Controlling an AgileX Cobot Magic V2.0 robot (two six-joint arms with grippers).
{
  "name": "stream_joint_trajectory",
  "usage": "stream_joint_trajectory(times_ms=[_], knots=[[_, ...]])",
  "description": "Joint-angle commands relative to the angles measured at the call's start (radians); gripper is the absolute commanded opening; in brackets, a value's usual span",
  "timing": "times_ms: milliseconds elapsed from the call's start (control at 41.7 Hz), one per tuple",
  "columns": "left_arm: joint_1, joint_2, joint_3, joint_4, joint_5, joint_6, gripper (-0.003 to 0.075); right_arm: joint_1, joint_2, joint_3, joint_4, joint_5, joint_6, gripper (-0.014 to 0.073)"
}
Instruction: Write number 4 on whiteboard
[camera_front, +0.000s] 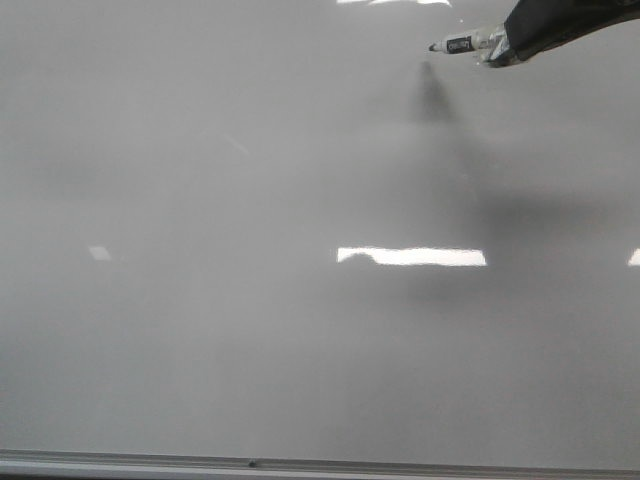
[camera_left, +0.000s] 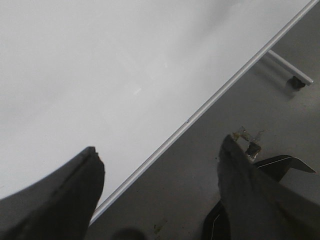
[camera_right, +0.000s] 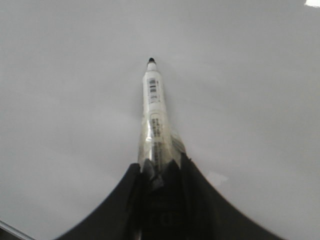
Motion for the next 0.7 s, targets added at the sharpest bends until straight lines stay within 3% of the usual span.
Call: stream_joint_trajectory(times_ms=[0, 264, 456, 672], knots=[[0.001, -0.013, -0.025, -0.024, -0.056, -0.009, 0.0472, -0.005, -0.007, -0.039, -0.006, -0.085, -0.010, -0.0068], [0.001, -0.013, -0.025, -0.027, -0.056, -0.009, 0.0472, -0.007, 0.025, -0.046, -0.007, -0.094, -0.010, -0.0068], [0.001, -0.013, -0.025, -0.027, -0.056, -0.009, 0.0472, 0.022, 0.028, -0.046, -0.008, 0.036, -0.054, -0.0068], [0.001, -0.013, -0.025, -0.027, -0.054, -0.009, 0.0472, 0.037, 0.055, -0.046, -0.008, 0.052, -0.064, -0.0068]])
